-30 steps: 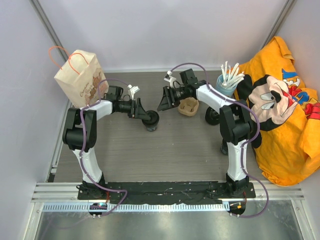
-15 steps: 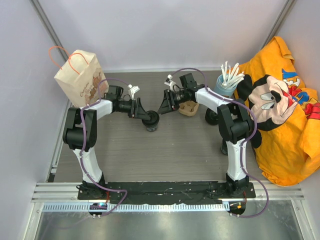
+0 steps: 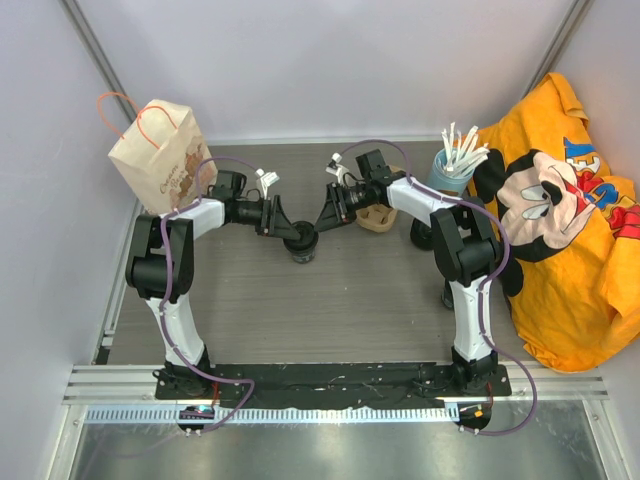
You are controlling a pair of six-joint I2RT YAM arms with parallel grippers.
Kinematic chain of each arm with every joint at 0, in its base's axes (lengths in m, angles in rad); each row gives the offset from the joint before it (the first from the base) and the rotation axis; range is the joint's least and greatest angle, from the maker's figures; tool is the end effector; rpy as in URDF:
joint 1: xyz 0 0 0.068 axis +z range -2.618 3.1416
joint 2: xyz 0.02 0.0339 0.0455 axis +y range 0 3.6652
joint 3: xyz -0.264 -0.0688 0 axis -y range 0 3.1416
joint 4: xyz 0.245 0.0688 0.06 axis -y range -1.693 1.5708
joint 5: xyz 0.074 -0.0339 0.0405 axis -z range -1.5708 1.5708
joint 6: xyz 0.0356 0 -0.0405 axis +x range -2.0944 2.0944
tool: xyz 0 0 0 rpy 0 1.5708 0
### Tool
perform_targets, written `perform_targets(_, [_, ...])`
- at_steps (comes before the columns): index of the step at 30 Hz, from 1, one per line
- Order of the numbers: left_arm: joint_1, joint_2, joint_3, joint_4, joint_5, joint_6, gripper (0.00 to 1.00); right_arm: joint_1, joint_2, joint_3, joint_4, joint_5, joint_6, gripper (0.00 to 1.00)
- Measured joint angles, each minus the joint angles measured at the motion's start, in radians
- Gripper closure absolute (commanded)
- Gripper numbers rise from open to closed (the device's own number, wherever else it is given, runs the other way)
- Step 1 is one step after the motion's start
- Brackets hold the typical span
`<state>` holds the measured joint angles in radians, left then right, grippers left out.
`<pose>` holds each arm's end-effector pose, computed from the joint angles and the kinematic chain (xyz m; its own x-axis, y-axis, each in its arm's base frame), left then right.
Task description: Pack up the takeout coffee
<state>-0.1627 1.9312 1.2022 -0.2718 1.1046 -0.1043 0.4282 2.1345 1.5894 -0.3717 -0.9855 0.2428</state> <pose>0.3741 -0.0936 0.1663 -0.8834 0.0976 -0.4584 0.4590 0.3777 -0.8042 0.4049 0.2174 0.1866 -0.8669 -0.2497 -0.4315 -0.4969 0.3627 0.7884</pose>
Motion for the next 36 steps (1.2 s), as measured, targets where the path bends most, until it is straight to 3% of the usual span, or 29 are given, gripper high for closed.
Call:
perform_targets(8, [-0.008,0.000,0.008,-0.016,-0.018,-0.001,0.42,0.000,0.000,-0.005,0.003,-0.013,0.004,0.80])
perform_targets(26, [-0.021,-0.002,0.044,-0.090,-0.071,0.013,0.53,0.012,0.000,-0.011,-0.004,0.025,-0.012,0.80])
perform_targets(36, [-0.022,-0.002,0.058,-0.129,-0.084,0.026,0.54,0.025,-0.001,0.029,-0.068,0.087,-0.058,0.59])
